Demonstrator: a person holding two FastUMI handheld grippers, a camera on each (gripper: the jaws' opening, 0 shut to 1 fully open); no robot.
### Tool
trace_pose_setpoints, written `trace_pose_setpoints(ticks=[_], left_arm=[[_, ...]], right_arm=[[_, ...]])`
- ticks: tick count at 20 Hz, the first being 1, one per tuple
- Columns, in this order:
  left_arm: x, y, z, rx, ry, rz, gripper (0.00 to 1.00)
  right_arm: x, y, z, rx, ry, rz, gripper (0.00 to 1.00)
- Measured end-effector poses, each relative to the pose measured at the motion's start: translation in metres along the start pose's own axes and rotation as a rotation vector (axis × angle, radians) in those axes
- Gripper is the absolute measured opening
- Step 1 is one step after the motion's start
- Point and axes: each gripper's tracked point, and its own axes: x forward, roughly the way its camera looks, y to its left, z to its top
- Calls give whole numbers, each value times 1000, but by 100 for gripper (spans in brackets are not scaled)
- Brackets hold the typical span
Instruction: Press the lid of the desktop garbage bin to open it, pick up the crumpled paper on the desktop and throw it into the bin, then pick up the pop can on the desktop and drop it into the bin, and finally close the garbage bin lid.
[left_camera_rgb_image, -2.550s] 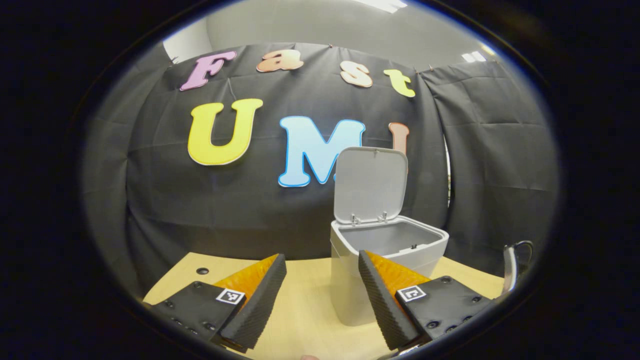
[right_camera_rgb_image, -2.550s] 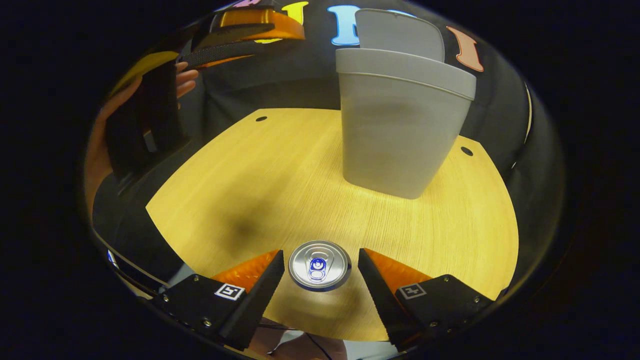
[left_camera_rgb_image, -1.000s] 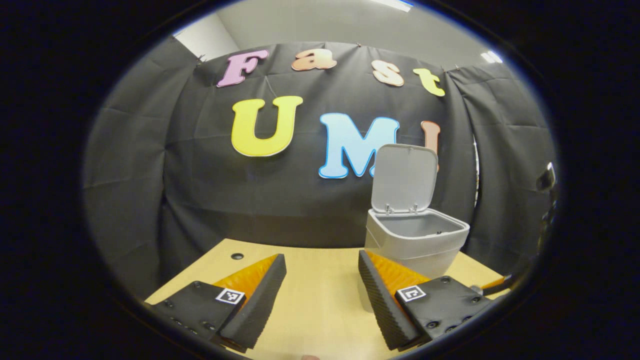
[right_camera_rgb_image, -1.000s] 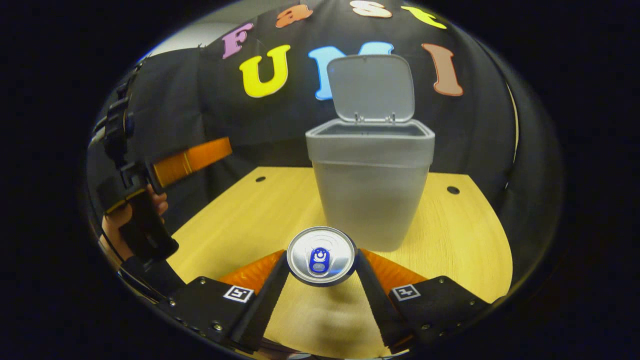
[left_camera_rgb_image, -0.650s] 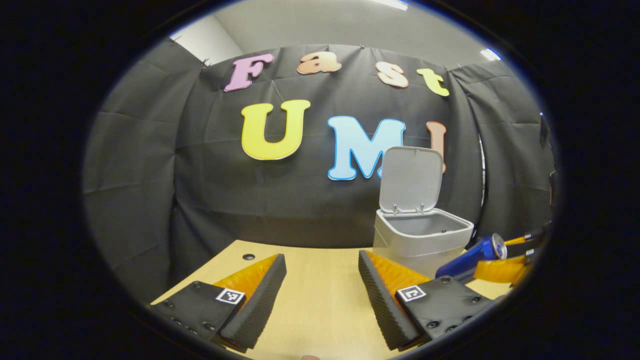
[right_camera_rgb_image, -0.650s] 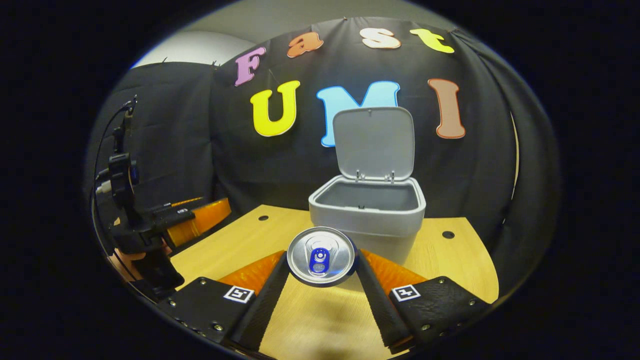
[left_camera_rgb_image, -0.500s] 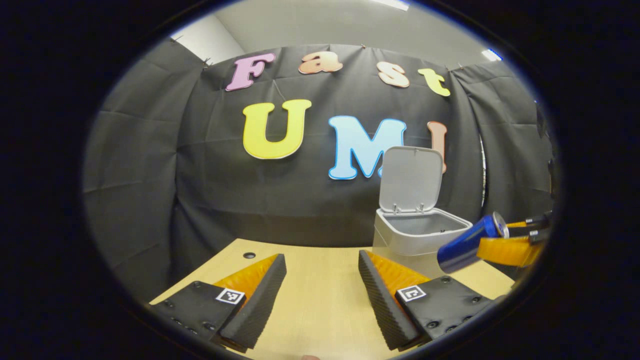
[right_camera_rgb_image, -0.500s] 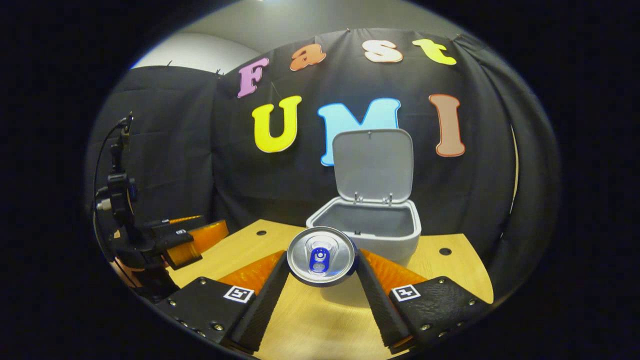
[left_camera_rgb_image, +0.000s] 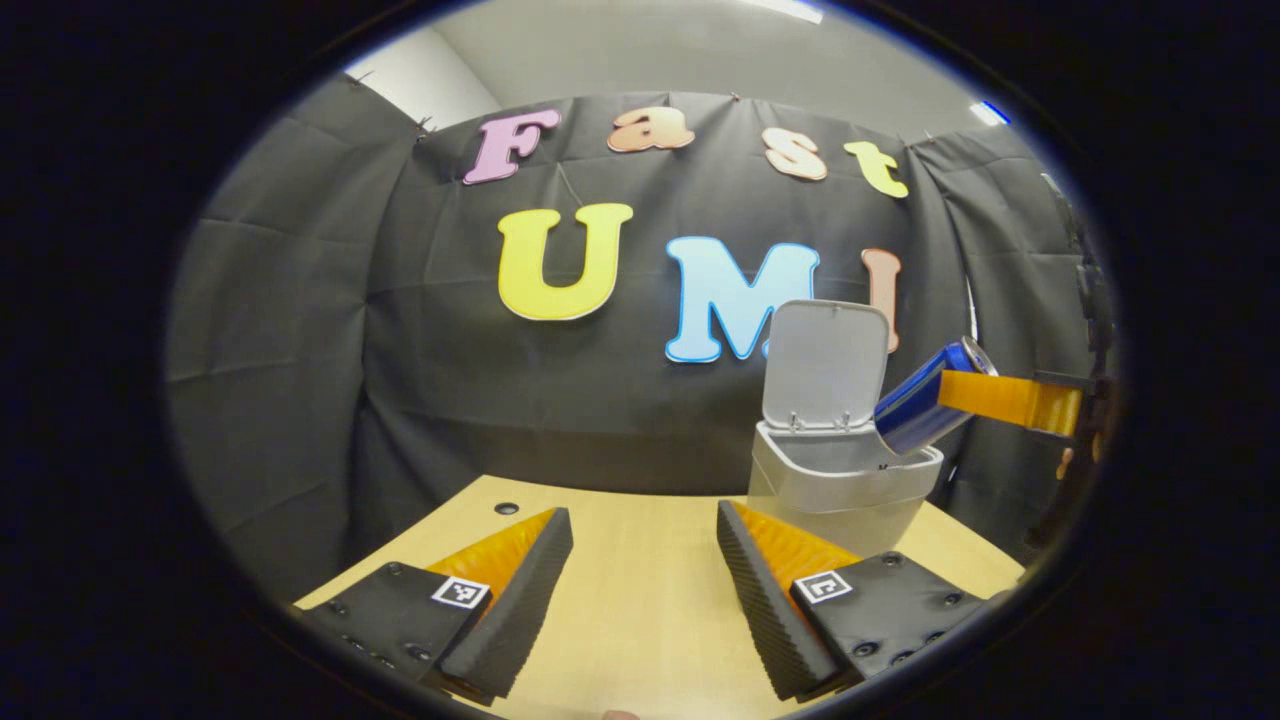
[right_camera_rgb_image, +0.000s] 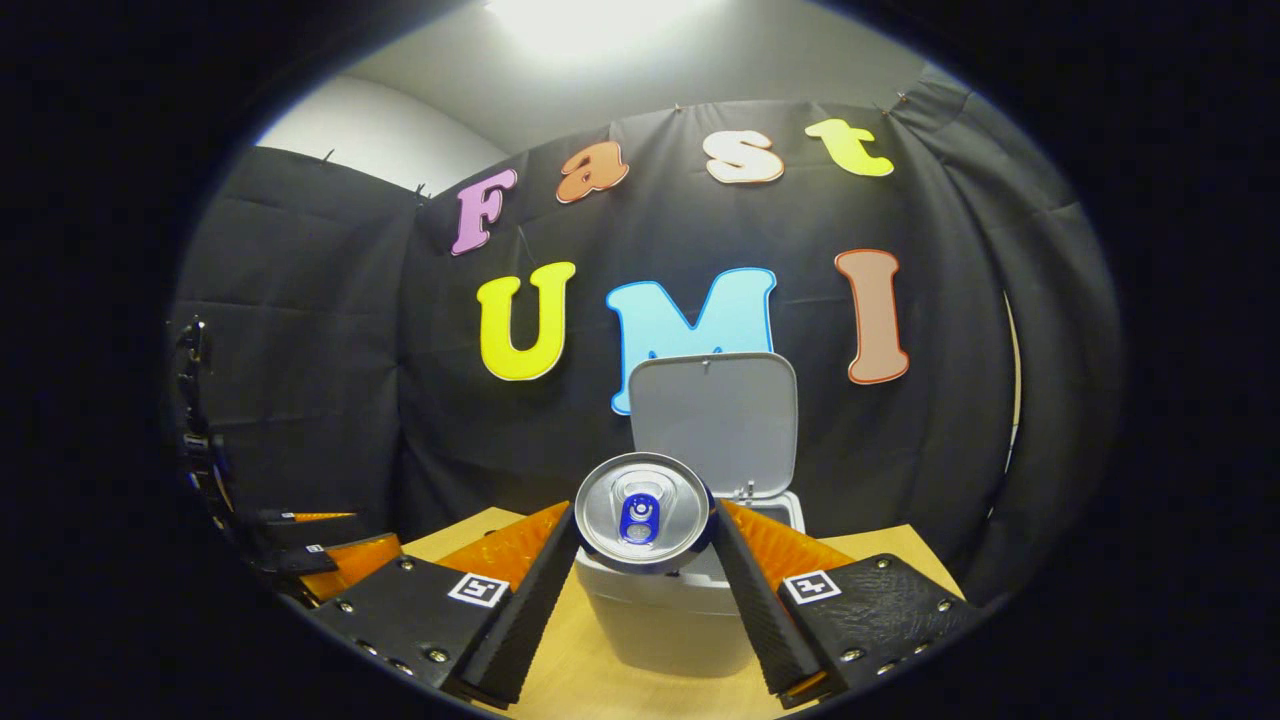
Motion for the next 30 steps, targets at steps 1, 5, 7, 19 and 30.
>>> trace_pose_setpoints(ticks=[1, 5, 7, 19, 30], left_arm=[[-1, 2, 1, -2, -1, 4, 96], [-3, 5, 2, -3, 1, 14, 96], [-3, 6, 2, 2, -2, 16, 96], [4, -1, -3, -10, 3, 2, 96], [19, -3, 14, 12, -34, -65, 96]], right_arm=[[6, -8, 0, -7, 1, -23, 84], [26, -30, -15, -31, 47, -100, 84], [31, -34, -25, -50, 79, -121, 85], [35, -28, -38, -104, 127, -131, 90], [52, -41, -3, -34, 108, -261, 89]])
